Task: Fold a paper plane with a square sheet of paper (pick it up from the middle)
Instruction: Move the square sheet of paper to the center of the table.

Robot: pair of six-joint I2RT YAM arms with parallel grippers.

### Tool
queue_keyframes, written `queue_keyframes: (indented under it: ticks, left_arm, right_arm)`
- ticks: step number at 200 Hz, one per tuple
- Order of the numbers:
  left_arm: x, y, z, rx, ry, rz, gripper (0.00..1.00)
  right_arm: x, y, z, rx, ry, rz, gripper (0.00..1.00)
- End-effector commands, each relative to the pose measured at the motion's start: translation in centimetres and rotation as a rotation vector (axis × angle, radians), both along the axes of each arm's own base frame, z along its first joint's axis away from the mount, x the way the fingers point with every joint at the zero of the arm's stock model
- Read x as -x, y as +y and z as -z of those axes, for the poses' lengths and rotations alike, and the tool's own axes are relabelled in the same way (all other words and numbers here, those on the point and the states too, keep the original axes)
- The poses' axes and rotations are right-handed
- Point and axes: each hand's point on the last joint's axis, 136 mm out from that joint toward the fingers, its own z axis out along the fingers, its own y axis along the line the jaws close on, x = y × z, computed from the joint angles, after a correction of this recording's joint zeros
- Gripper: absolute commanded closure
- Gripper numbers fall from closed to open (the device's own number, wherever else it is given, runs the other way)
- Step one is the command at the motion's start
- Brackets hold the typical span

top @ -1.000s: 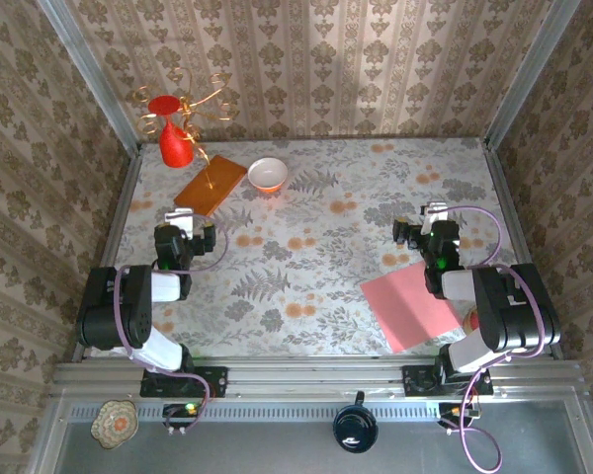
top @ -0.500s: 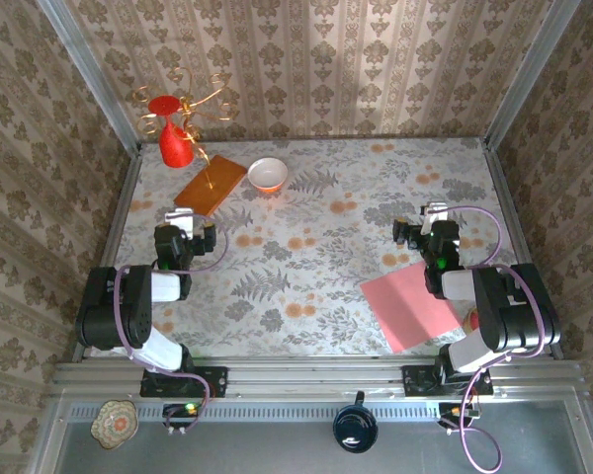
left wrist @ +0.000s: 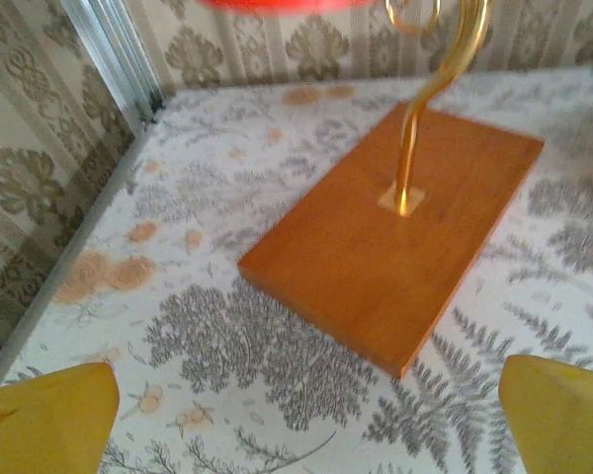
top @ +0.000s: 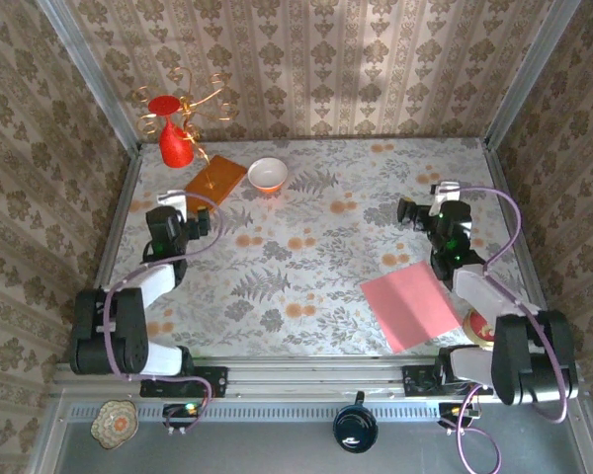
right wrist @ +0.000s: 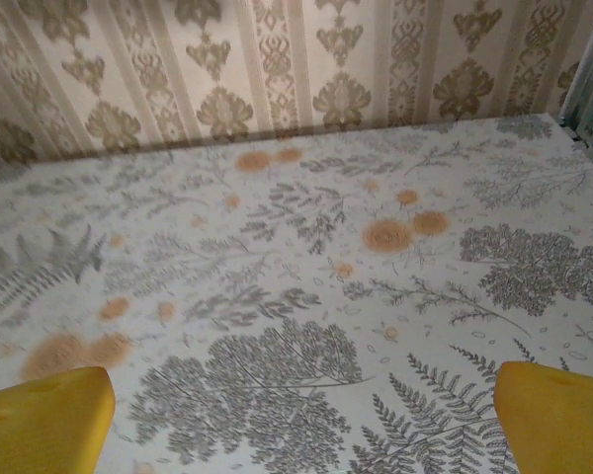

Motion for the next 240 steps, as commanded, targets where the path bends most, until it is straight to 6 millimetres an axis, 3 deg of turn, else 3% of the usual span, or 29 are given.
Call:
queue_keyframes:
  ticks: [1, 30, 59, 88, 119, 169, 230, 240]
  left_arm:
    - [1.8, -1.0, -0.3, 0.099, 0.091, -0.025, 0.0]
    - [3.3, -3.0, -2.6, 0.346, 0.179, -0.035, 0.0]
    - [4.2, -6.3, -4.2, 0.506, 0.207, 0.101, 0.0]
    - [4.7, -9.1, -5.2, 0.556, 0.221, 0.228, 0.0]
    - [4.8, -12.0, -5.1, 0.53, 0.247, 0.307, 0.0]
    - [4.4, -15.3, -3.3, 0.529, 0.301, 0.355, 0.0]
    - [3.4, -17.3, -1.6, 0.536, 0.36, 0.372, 0.0]
    - [3.2, -17.3, -1.4, 0.541, 0.366, 0.366, 0.0]
  right_arm:
    - [2.7, -0.1, 2.7, -0.117, 0.213, 0.08, 0.0]
    - [5.4, 1.5, 2.9, -0.237, 0.383, 0.072, 0.0]
    - [9.9, 0.6, 4.7, -0.294, 0.668, 0.232, 0.01]
    - [12.6, 2.2, 7.1, -0.325, 0.85, 0.226, 0.08]
    - [14.5, 4.6, 10.0, -0.386, 0.925, 0.215, 0.09]
    - [14.1, 7.3, 13.6, -0.535, 0.949, 0.193, 0.12]
    - [12.4, 6.8, 15.3, -0.52, 0.937, 0.238, 0.13]
    - [12.4, 6.7, 16.3, -0.503, 0.965, 0.256, 0.14]
